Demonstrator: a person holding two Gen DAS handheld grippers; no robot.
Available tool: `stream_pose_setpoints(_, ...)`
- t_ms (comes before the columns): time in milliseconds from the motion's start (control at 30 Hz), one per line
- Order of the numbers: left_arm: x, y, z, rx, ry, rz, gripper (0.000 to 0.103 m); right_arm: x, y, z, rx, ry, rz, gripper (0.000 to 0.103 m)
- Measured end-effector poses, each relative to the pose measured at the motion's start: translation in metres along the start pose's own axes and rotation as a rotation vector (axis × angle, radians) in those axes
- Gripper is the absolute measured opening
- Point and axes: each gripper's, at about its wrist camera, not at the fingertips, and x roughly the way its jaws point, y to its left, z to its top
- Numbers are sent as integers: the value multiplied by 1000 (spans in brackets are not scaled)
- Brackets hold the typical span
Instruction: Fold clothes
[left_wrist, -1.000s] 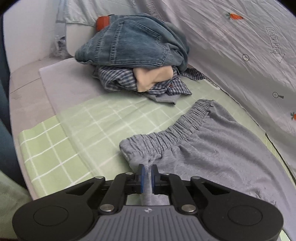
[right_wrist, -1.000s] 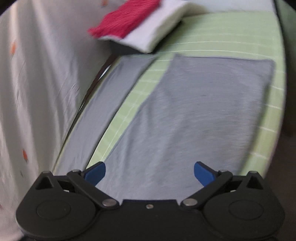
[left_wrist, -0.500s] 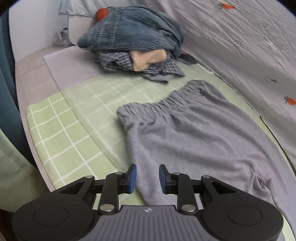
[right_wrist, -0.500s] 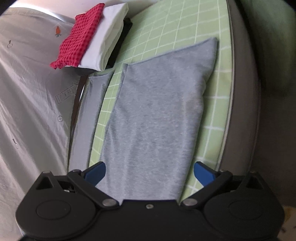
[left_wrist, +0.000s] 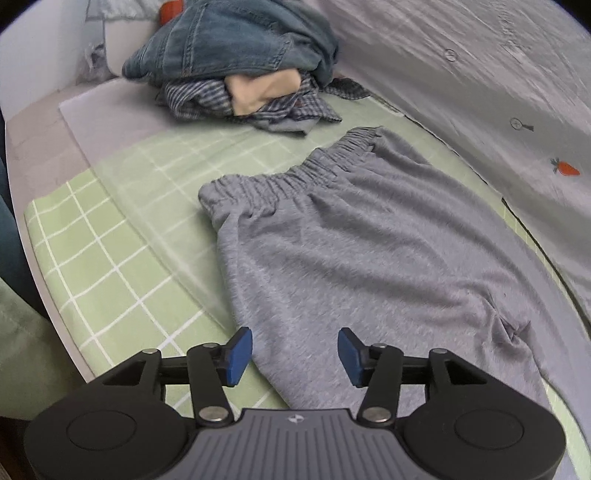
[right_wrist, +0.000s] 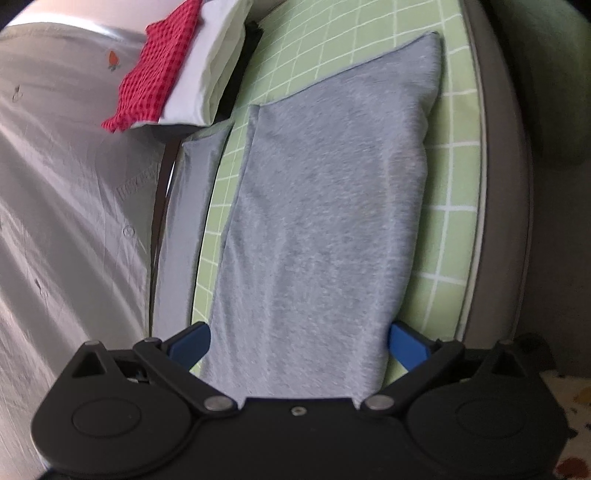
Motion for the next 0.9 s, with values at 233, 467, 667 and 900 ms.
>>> stream_pose_setpoints(233,15,21,18,-50,16,-11,53,-1,2,-6,28,-46,-3,103)
stream_pose_setpoints(467,41,26,40,-98,42,-32,53,3,8,-10,25,-91,-31,103)
stream_pose_setpoints(667,54,28,58,-110,43,-29,54,2,3,4,90,-244,-36,103)
stream_pose_setpoints(900,58,24,63,-152,17,10,39,10,8,26,92,-280,-99,82)
